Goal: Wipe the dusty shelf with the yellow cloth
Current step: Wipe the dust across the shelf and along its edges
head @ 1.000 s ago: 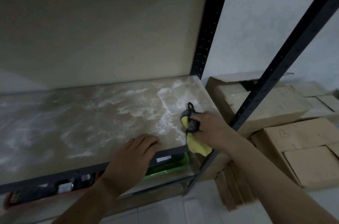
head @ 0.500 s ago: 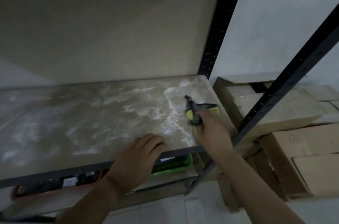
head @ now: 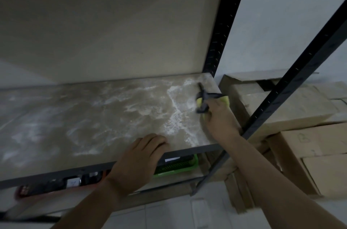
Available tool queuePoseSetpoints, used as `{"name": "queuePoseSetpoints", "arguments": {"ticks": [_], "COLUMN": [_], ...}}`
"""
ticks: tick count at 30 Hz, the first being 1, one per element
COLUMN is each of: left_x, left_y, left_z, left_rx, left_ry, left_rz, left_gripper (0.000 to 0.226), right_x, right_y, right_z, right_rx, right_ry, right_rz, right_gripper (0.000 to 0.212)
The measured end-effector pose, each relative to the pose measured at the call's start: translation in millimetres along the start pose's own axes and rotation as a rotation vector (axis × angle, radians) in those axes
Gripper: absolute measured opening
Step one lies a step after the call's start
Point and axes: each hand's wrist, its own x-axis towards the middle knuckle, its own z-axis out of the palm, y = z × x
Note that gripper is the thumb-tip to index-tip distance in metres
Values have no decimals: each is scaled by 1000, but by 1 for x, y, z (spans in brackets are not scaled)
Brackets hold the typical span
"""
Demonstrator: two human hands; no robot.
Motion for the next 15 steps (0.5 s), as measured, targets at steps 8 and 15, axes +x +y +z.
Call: {"name": "queuePoseSetpoints", "arguments": {"ticks": [8,15], "left_x": [-1,-1], "left_y": [-1,-2], "left_z": [4,9], "left_rx": [7,-31], "left_ry": [-5,43], "left_rz": [-4,-6], "left_gripper": [45,37], "right_x": [48,29], "right_y": [0,-18], "right_z": [-20,3], "right_rx": [219,102], "right_ry": [225,48], "right_rz": [123,-176], "right_gripper": [35,17]}}
